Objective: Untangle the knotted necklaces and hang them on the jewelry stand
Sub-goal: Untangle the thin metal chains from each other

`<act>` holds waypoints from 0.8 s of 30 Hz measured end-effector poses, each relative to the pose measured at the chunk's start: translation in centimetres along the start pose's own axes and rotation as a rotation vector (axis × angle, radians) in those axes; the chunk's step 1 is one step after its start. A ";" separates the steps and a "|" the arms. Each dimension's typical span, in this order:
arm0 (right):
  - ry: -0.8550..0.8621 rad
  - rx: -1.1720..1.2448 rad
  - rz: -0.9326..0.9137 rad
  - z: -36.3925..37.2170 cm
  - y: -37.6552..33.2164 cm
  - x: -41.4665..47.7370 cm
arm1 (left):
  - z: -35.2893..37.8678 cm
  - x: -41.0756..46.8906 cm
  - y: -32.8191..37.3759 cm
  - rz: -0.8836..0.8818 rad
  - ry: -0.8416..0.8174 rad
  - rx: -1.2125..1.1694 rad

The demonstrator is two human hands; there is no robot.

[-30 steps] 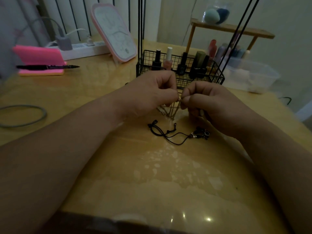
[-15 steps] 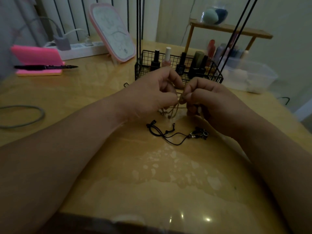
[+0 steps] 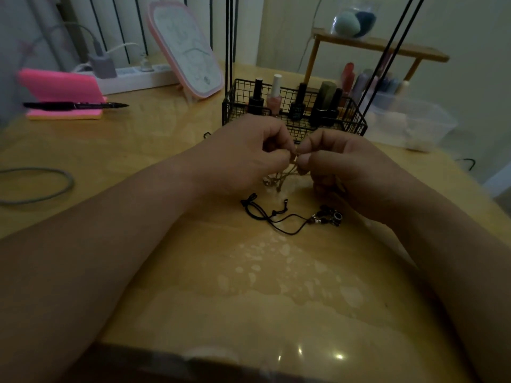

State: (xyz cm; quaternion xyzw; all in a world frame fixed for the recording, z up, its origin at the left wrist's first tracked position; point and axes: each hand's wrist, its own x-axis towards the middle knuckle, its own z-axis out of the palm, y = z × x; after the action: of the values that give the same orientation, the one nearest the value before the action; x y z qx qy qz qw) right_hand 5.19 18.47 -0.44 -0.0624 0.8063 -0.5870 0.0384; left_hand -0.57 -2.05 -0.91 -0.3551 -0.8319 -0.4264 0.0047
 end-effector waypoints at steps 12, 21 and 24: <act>0.005 0.063 0.041 0.8 -0.8 -0.5 | -0.1 -0.1 0.1 -0.016 -0.130 -0.026; 0.029 -0.043 0.057 0.7 -1.0 -0.6 | -0.6 0.0 0.4 -0.037 -0.010 -0.316; 0.008 -0.099 0.018 0.6 -1.1 -0.7 | -0.6 0.2 0.2 -0.081 -0.028 -0.417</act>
State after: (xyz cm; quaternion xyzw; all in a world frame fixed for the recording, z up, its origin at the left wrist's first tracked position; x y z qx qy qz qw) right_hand 5.97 17.69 0.37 -0.0544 0.8351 -0.5461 0.0372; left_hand -0.79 -2.31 -0.29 -0.3207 -0.7393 -0.5840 -0.0974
